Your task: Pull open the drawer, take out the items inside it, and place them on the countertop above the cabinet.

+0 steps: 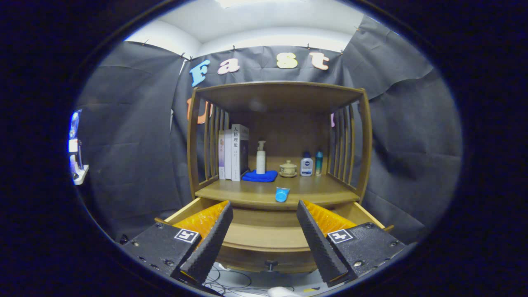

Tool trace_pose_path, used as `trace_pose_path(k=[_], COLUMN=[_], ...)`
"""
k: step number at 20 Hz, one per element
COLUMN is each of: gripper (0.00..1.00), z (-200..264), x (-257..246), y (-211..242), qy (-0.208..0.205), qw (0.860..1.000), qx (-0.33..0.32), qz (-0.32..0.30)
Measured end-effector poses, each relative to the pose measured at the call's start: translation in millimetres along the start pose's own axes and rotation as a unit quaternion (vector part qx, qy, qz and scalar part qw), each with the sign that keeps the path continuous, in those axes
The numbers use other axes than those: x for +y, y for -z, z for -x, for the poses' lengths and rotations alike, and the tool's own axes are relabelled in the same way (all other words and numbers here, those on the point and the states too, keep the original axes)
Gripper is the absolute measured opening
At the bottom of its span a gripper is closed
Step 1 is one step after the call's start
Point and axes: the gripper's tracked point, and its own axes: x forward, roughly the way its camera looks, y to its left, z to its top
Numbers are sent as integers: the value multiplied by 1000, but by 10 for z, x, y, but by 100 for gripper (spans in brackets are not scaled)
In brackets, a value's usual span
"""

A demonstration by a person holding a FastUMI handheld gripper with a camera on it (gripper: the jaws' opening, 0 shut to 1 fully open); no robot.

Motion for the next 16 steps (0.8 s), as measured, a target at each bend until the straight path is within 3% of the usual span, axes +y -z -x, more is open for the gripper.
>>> trace_pose_path(k=[9,16], gripper=[98,98], z=[123,-152], x=[-295,-181], y=[703,1219], qy=[54,54], qw=[998,998], qx=[-9,30], qz=[-11,-5])
